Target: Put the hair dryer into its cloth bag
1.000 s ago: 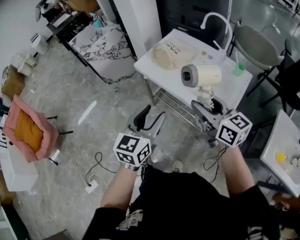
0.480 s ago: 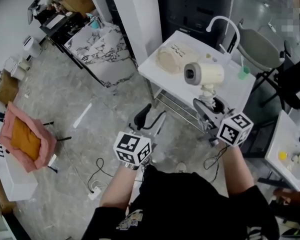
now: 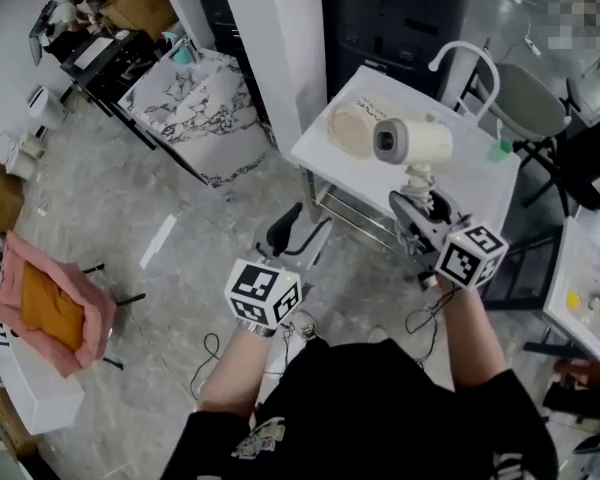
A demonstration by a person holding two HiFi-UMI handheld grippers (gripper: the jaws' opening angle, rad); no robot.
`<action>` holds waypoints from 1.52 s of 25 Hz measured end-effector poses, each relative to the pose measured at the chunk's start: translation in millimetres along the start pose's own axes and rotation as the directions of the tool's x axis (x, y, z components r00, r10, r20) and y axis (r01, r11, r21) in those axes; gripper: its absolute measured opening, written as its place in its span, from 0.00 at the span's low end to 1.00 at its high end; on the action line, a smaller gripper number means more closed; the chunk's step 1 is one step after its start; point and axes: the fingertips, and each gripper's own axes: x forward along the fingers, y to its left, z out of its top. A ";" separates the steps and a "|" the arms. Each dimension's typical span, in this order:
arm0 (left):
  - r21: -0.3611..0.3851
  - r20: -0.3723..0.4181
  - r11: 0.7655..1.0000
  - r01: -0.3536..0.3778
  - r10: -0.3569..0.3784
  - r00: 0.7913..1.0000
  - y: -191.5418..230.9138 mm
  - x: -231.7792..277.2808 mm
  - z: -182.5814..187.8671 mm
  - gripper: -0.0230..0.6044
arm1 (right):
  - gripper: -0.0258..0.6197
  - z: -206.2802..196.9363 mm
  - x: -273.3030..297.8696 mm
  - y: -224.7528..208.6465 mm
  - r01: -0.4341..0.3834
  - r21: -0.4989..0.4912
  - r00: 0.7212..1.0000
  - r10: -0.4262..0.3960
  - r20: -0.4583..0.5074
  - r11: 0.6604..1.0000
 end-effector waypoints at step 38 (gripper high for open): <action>0.032 -0.061 0.986 0.165 -0.163 0.985 160.2 92.8 31.8 0.40 | 0.41 38.2 152.9 -57.6 0.169 0.050 0.982 -0.173 0.073 0.984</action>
